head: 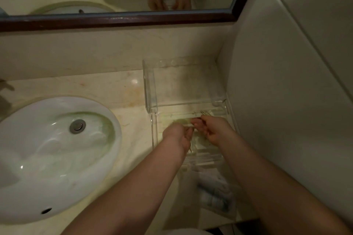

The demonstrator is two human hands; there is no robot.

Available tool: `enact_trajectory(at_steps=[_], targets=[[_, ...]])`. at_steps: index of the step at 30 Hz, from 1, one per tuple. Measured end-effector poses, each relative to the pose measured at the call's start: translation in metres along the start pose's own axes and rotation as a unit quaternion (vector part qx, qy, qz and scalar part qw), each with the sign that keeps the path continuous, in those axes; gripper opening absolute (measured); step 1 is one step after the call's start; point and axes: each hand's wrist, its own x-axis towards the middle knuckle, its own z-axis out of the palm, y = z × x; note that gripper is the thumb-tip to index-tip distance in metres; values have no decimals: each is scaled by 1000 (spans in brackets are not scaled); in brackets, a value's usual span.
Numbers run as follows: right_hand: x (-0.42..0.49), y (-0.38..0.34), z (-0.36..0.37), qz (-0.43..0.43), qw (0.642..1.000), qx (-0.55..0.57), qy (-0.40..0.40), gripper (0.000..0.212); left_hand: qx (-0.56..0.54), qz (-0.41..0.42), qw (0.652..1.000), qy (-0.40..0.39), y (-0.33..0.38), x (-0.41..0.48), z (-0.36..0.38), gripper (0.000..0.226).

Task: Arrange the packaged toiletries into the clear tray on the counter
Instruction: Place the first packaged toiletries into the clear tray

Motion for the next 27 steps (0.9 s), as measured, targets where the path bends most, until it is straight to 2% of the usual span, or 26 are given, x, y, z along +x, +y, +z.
enact_trajectory(at_steps=[2,4,5,6,7,8,9,10,11,12,13,15,19,22,27], targets=[[-6,-2,-6,-37,996,-79,13,20,5,11,1000,5,1,-9,-4,28],[-12,-1,-17,-109,965,-235,44,19,43,53,998,-3,0,-18,-10,24],[-13,0,-23,-157,925,-339,69,20,107,106,989,-7,-2,-21,-14,24],[-15,3,-28,-207,866,-444,97,21,217,193,957,-9,-4,-22,-20,27],[-16,5,-31,-248,804,-528,113,24,361,308,880,-12,-7,-21,-28,32],[-15,9,-32,-275,761,-577,113,27,491,420,763,-19,-9,-18,-35,34],[-12,12,-33,-293,738,-599,107,30,587,498,637,-34,-11,-14,-39,34],[-9,15,-32,-307,723,-610,106,31,661,522,537,-50,-13,-9,-42,35],[-6,17,-32,-320,711,-616,115,33,715,512,473,-56,-15,-6,-43,38],[-4,18,-32,-336,701,-616,132,34,753,493,433,-56,-17,-2,-44,42],[-1,18,-32,-350,695,-610,150,35,775,479,407,-53,-19,2,-45,47],[3,14,-31,-378,683,-604,163,35,785,490,376,-49,-22,3,-45,51],[16,6,-26,-426,633,-636,114,30,771,537,337,-61,-25,2,-43,47],[22,5,-24,-411,630,-654,85,38,771,535,338,-64,-27,4,-40,52],[24,5,-19,-402,634,-658,63,37,770,529,353,-59,-26,5,-39,50]])
